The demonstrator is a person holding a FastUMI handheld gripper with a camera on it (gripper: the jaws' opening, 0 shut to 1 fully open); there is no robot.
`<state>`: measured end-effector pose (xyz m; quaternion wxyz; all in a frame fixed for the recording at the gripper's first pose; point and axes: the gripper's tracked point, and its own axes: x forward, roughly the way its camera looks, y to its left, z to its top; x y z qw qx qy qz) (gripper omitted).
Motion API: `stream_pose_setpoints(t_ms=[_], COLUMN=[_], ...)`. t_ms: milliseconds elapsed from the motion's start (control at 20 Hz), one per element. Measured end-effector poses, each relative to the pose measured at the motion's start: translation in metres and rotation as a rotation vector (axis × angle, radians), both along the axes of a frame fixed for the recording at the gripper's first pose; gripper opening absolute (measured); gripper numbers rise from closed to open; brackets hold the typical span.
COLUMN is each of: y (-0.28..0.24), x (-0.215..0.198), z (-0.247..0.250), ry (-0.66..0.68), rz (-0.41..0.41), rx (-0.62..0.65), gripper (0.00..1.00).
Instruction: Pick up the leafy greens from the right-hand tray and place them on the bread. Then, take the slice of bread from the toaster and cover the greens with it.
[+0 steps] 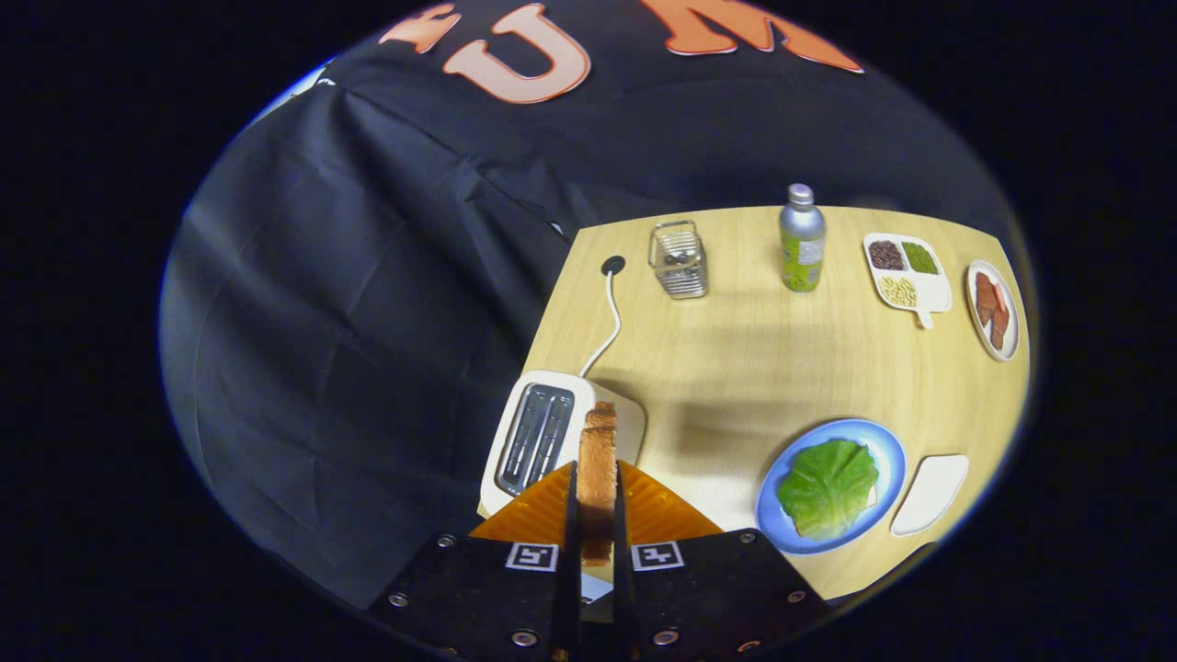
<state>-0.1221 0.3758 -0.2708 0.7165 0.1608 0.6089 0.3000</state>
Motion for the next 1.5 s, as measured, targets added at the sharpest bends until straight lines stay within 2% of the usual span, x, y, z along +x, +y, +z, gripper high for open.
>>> stream_pose_setpoints(t_ms=[250,650,850,1150,1500], y=[-0.056,-0.12,-0.139,-0.154,-0.167], x=[0.001,-0.01,-0.014,-0.033,-0.031], z=[-0.02,-0.062,-0.093,-0.142,-0.176], ry=[0.027,0.058,0.08,0.213,0.205], rz=[-0.053,-0.072,-0.084,-0.137,-0.148], rx=[-0.002,0.013,0.023,0.055,0.049], gripper=[0.15,0.15,0.15,0.15,0.17])
